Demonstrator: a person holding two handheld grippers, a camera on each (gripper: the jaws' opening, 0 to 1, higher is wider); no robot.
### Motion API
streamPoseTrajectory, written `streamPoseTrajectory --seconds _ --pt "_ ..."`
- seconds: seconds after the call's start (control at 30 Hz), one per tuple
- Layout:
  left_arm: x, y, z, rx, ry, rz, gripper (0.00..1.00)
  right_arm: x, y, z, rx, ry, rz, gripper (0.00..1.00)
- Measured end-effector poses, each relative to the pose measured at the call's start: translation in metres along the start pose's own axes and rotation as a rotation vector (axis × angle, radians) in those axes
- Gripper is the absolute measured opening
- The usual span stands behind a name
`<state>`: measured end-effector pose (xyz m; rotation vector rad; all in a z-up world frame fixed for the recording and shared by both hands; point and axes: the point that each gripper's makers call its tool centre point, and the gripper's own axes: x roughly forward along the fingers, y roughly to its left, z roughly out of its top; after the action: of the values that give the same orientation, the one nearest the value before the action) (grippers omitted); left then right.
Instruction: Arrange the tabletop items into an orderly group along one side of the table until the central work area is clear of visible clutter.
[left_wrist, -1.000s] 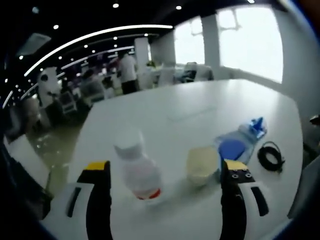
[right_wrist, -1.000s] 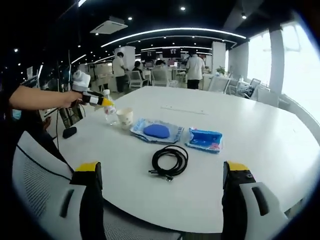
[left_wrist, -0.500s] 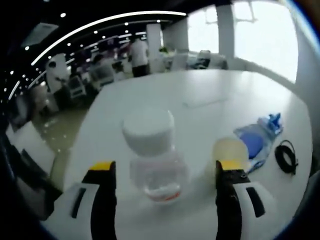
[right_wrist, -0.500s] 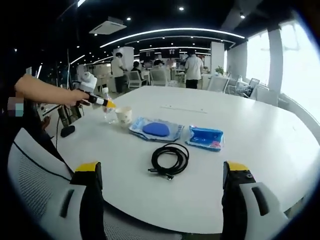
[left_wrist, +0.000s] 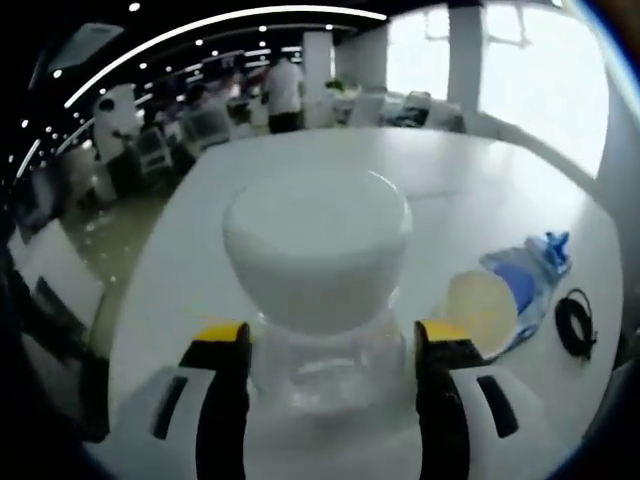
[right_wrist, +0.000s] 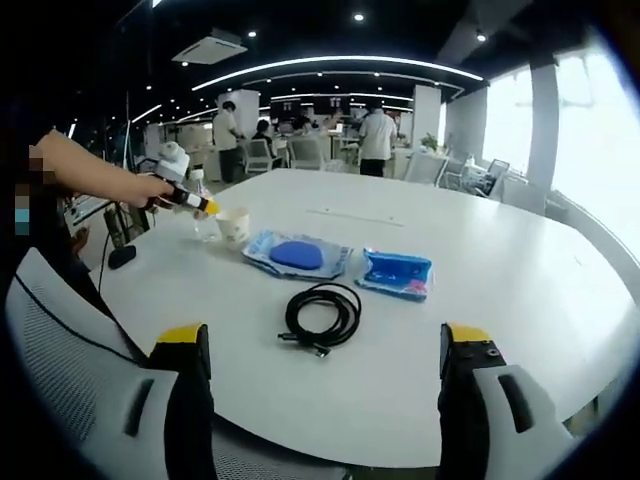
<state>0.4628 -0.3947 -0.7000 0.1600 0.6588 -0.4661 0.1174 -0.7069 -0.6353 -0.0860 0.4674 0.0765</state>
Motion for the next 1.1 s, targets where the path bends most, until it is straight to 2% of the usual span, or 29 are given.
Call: streamPoseTrajectory --seconds 0.1,0.2,0.43,0.5,0.57,0.83,1.1 --pt "0.002 0.002 -0.004 -0.021 0.018 0.006 0.55 0.001 0.000 -0.001 -0.005 0.007 0.001 0.94" --pt "0.003 0.003 -0.003 -0.045 0.010 0.008 0.49 0.001 0.001 -0.002 -0.014 0.014 0.000 0.93" --pt "0.003 0.005 -0.004 -0.051 0.011 0.036 0.47 0.001 0.001 -0.002 -0.025 0.019 -0.008 0.92" --pt "0.002 0.003 -0.003 -0.064 0.008 0.033 0.43 0.001 0.001 -0.002 -0.030 0.018 -0.011 0.91" --pt "0.003 0.000 -0.004 -0.040 0.011 0.033 0.43 0.001 0.001 -0.002 -0.032 0.021 -0.012 0.90" --pt "0.002 -0.005 -0.004 -0.053 0.013 0.033 0.43 0.000 0.001 0.000 -0.039 0.013 -0.017 0.89" --pt "-0.003 -0.014 -0.006 -0.019 0.005 -0.012 0.43 0.000 0.001 0.001 -0.045 0.015 -0.022 0.88"
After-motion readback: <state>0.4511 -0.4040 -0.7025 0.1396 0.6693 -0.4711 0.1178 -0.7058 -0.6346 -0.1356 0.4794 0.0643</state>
